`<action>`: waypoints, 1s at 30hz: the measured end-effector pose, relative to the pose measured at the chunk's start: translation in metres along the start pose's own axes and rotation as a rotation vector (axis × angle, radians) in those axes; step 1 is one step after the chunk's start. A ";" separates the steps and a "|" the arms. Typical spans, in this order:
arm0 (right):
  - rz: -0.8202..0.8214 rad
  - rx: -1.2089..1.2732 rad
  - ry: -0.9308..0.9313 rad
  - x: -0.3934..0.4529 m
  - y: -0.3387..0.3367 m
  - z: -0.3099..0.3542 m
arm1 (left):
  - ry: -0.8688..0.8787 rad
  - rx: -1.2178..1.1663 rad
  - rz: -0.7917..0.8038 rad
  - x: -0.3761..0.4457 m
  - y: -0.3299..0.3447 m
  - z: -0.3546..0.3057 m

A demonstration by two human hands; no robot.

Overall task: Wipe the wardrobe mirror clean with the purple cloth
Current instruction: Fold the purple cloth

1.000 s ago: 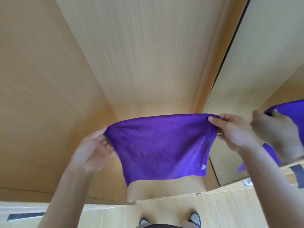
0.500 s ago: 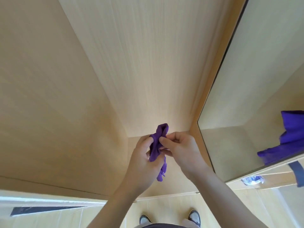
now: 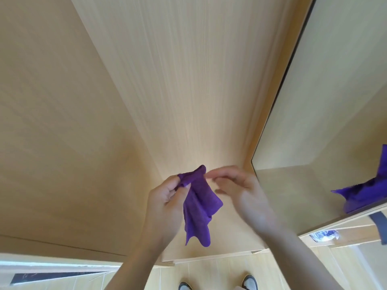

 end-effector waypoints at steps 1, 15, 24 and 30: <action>-0.074 -0.088 -0.054 0.010 -0.015 -0.002 | 0.019 -0.010 0.016 0.000 -0.004 -0.005; 0.388 0.239 0.209 0.060 0.018 -0.061 | 0.174 0.054 0.208 -0.003 -0.037 -0.021; 0.167 0.034 -0.233 0.052 -0.001 0.016 | -0.214 -0.416 -0.150 0.016 -0.070 0.035; 0.113 0.056 -0.261 0.056 -0.013 0.025 | -0.193 -0.337 -0.114 0.023 -0.062 0.017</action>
Point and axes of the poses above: each hand's wrist, its own x-axis towards the middle knuckle, its own y-axis out of the palm, z = x × y, the point moved 5 cm from there along x, towards the middle knuckle, and after that the axes turned 5 degrees about -z, right-handed, at the moved point
